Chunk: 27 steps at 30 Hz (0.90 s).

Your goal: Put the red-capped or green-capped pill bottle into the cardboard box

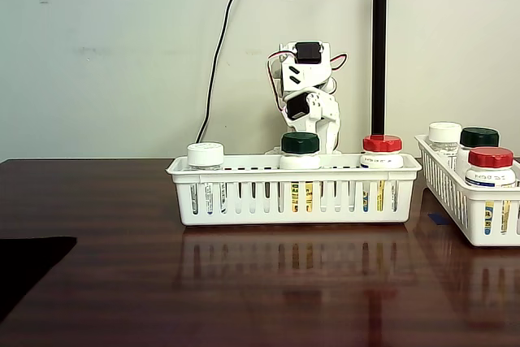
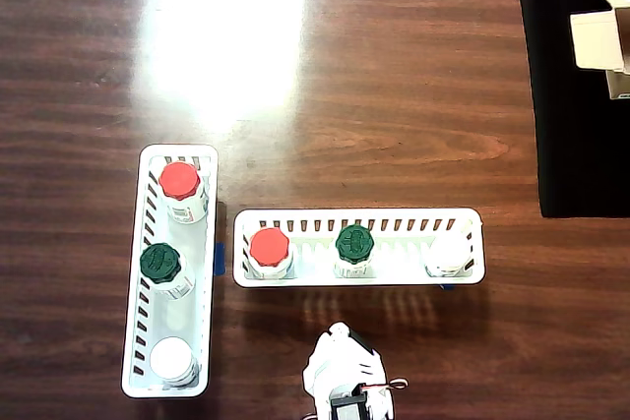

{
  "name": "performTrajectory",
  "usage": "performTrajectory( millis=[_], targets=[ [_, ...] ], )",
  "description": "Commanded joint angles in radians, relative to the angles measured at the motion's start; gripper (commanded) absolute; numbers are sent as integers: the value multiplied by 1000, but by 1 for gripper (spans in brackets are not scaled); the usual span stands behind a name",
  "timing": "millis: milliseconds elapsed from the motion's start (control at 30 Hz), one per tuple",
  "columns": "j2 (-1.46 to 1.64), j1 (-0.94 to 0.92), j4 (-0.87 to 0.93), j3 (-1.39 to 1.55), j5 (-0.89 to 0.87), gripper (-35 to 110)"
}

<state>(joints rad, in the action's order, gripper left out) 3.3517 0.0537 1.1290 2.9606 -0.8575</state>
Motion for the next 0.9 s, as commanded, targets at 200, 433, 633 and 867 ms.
performTrajectory(
  millis=[200,433,633,867],
  targets=[
    [86,6,-213,0,-673,2],
    [86,-2,-212,0,-692,2],
    [86,5,-225,0,-676,2],
    [86,14,-230,0,-672,2]
  ],
)
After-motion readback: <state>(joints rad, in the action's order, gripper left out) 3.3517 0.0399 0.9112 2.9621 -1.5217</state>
